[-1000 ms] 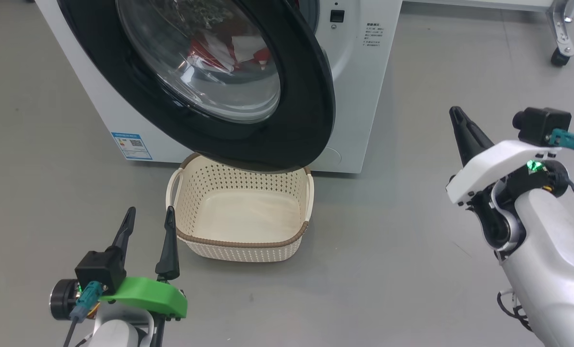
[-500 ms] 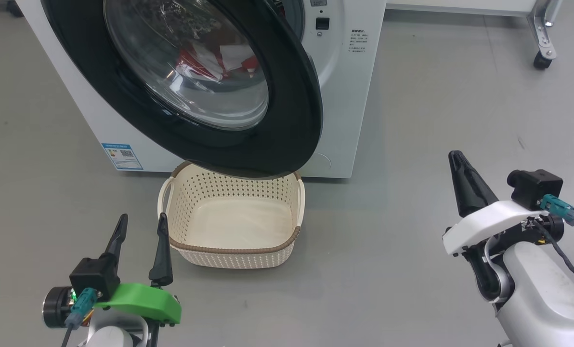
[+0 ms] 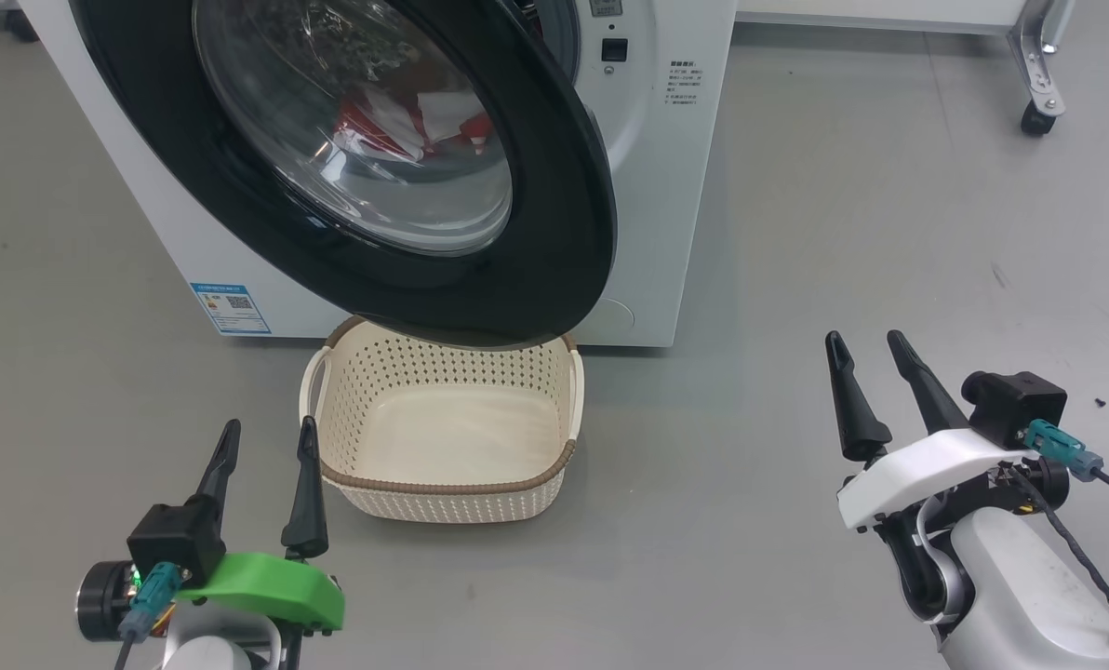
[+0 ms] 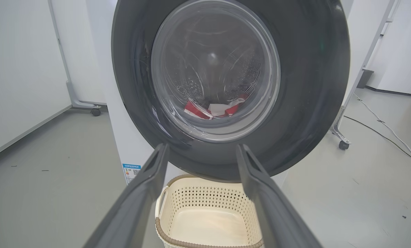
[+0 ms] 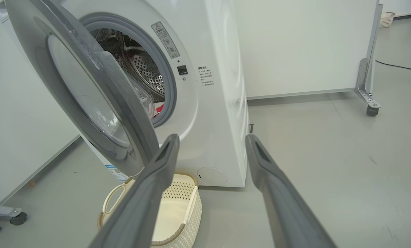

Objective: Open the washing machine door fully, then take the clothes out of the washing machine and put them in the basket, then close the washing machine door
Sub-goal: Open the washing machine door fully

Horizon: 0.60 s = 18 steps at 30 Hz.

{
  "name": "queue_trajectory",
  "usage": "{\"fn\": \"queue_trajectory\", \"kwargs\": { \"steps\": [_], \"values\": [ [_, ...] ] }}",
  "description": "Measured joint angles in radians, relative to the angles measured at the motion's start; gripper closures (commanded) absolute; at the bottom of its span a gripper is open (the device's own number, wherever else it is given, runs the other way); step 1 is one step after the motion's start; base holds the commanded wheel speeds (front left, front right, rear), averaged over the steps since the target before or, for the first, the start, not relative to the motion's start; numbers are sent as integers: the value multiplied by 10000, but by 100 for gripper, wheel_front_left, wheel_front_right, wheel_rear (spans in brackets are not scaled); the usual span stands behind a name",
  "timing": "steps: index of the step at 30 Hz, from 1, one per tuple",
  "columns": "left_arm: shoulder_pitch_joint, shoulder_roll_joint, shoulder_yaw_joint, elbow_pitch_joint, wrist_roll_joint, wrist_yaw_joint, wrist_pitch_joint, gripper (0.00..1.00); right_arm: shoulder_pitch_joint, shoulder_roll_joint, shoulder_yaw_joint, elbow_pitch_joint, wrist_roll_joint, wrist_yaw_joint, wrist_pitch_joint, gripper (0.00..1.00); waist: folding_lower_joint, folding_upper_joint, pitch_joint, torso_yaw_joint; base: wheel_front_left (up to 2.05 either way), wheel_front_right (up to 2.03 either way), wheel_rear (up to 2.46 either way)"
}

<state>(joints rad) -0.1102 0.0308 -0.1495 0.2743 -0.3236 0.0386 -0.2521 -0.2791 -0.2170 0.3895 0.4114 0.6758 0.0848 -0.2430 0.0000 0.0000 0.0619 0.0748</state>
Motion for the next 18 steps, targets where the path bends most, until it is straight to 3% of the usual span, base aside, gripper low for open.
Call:
{"fn": "queue_trajectory", "kwargs": {
  "steps": [18],
  "values": [
    [80,0,113,-27,219,-86,0,0,240,186,-199,-366,-186,-77,-4,0,0,0,38,-61,0,0,0]
  ]
}}
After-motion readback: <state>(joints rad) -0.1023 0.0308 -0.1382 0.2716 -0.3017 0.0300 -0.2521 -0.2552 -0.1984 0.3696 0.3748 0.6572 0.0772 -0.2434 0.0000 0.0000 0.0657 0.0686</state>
